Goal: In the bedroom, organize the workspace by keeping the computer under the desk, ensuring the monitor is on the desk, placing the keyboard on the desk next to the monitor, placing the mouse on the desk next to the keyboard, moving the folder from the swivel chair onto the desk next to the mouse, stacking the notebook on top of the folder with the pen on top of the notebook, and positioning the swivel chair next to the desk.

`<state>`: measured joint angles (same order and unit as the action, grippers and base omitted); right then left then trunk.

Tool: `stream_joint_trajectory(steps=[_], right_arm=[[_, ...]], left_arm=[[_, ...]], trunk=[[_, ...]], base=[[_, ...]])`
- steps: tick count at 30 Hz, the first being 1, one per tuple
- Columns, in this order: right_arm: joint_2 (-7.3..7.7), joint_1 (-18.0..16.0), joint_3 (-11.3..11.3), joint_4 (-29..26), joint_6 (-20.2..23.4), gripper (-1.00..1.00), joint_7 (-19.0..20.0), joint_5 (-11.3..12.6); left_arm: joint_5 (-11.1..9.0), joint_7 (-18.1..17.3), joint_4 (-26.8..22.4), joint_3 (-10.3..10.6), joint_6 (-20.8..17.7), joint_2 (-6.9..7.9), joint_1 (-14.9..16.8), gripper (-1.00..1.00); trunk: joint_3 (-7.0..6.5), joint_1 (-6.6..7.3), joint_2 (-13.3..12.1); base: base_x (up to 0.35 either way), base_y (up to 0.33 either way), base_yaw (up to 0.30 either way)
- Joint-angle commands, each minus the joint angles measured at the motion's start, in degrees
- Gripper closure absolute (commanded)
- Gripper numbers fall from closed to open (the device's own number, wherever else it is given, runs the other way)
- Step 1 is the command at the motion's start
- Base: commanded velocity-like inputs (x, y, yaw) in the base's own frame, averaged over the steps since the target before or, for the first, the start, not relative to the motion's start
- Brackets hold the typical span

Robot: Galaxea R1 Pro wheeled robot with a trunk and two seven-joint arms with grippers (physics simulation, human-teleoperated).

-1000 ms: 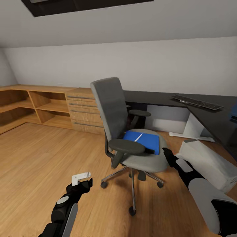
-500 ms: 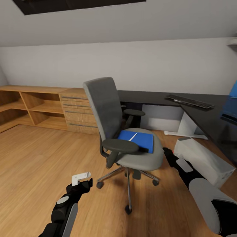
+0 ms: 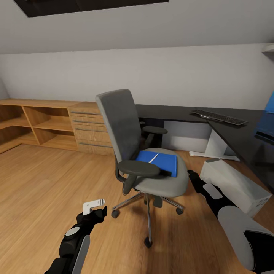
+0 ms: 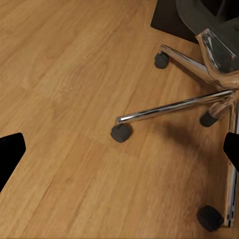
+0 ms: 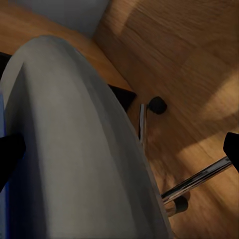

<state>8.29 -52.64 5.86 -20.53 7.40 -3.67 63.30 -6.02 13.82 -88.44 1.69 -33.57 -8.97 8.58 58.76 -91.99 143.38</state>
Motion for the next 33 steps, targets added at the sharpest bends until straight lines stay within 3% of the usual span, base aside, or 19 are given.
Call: stream_joint_trajectory(steps=[1,21,33], right_arm=[[-0.02,0.00,0.21,-0.13,0.30,-1.00,-0.33,0.37],[0.08,0.00,0.28,-0.34,0.32,-1.00,-0.19,0.49],[0.40,0.00,0.29,-0.24,0.25,-1.00,-0.19,0.48]], left_arm=[[-0.60,0.51,-0.07,0.06,-0.20,0.01,0.03,-1.00],[-0.60,0.51,-0.07,0.06,-0.33,0.01,0.03,-1.00],[-0.62,0.51,-0.07,0.05,-0.36,0.01,0.03,-1.00]], trunk=[[0.06,0.01,0.02],[0.06,0.01,0.02],[0.06,0.01,0.02]], base=[[0.000,0.000,0.000],[0.000,0.000,0.000],[0.229,0.000,0.000]])
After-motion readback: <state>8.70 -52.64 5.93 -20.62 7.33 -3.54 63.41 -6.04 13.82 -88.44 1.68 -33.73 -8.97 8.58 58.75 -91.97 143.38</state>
